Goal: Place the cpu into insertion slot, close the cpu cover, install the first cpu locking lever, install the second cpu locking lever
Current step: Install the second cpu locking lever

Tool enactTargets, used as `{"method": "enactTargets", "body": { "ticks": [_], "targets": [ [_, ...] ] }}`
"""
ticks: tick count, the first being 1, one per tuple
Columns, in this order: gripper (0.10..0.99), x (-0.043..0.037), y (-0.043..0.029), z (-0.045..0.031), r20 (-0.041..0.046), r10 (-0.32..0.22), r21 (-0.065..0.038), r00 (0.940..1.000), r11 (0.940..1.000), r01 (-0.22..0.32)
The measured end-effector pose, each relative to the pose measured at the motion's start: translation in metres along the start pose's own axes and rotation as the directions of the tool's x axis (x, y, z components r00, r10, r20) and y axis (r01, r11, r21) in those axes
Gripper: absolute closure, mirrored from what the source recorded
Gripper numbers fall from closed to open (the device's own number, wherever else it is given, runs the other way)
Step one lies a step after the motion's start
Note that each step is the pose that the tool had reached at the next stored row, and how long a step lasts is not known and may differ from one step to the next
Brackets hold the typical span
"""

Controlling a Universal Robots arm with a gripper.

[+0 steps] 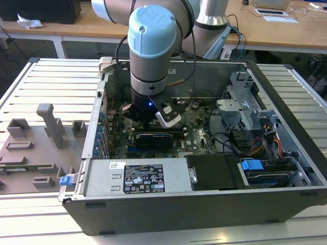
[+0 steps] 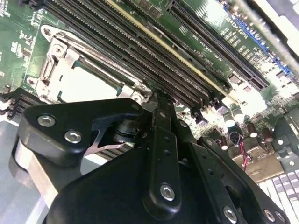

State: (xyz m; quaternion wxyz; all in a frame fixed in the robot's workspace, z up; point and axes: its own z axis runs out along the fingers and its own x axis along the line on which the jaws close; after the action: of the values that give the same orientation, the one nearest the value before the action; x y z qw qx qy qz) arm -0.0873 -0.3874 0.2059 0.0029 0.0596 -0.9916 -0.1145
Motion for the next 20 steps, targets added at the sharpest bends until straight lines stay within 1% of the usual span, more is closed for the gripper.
{"method": "enactTargets", "body": {
  "ticks": [1,2,4,5,6,8,10,12,13,15,16,17,19,20],
  "targets": [
    [0.980,0.0000,0.0009,-0.0037,-0.0002,0.000,0.000,1.0000,1.0000,0.000],
    [0.980,-0.0003,0.0033,-0.0111,-0.0001,0.000,0.000,1.0000,1.0000,0.000],
    [0.980,-0.0024,0.0045,-0.0121,-0.0007,0.000,0.000,1.0000,1.0000,0.000],
    [0.980,-0.0049,0.0046,-0.0121,-0.0024,0.001,0.000,1.0000,1.0000,-0.001],
    [0.980,-0.0101,0.0044,-0.0121,-0.0073,0.002,-0.001,1.0000,1.0000,-0.002],
    [0.980,-0.0170,0.0041,-0.0121,-0.0149,0.004,-0.002,0.9999,1.0000,-0.004],
    [0.980,-0.0252,0.0038,-0.0121,-0.0245,0.006,-0.003,0.9997,1.0000,-0.006],
    [0.980,-0.0352,0.0037,-0.0120,-0.0360,0.008,-0.004,0.9993,1.0000,-0.008],
    [0.980,-0.0445,0.0040,-0.0118,-0.0466,0.011,-0.005,0.9989,0.9999,-0.011],
    [0.980,-0.0501,0.0051,-0.0114,-0.0525,0.012,-0.006,0.9985,0.9999,-0.012],
    [0.980,-0.0513,0.0065,-0.0111,-0.0539,0.012,-0.006,0.9985,0.9999,-0.013],
    [0.980,-0.0520,0.0086,-0.0106,-0.0543,0.013,-0.004,0.9984,0.9999,-0.013],
    [0.980,-0.0530,0.0132,-0.0095,-0.0560,0.014,0.014,0.9983,0.9998,-0.013],
    [0.980,-0.0535,0.0163,-0.0088,-0.0577,0.015,0.030,0.9982,0.9995,-0.013]
  ]
}}
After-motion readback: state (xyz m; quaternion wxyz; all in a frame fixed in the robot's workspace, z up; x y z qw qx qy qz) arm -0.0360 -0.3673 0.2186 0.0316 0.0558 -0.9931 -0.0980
